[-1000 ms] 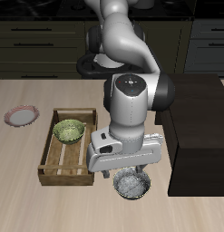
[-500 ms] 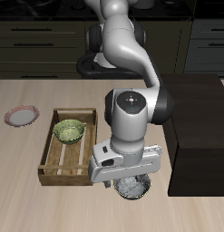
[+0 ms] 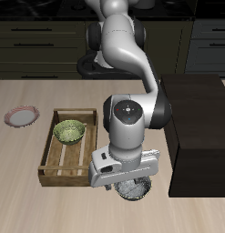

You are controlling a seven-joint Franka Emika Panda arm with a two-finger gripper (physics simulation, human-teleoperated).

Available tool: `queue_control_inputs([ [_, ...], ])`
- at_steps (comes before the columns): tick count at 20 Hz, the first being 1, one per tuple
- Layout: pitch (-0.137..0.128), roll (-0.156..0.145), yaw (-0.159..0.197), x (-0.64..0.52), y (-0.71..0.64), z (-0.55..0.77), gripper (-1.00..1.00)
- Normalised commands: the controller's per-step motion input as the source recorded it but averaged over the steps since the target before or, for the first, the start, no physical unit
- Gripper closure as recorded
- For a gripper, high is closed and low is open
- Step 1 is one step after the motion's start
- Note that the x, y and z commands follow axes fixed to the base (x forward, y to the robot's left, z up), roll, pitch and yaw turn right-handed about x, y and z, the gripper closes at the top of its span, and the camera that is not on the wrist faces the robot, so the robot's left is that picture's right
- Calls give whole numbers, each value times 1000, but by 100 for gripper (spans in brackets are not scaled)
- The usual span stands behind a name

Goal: Place the green bowl and the black bowl in the wooden tray

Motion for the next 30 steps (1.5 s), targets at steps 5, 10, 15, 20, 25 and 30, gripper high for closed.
queue_control_inputs([
  [5,8,12,-16,-148,-78,-22,100],
  [10,-16,21,-15,-76,-40,70,100],
  [15,-19,11,-16,-114,50,134,100],
  [20,-31,10,-34,-120,7,300,100],
  [25,-65,13,8,-267,-32,255,100],
  [30,-70,-10,-22,-336,-290,432,100],
])
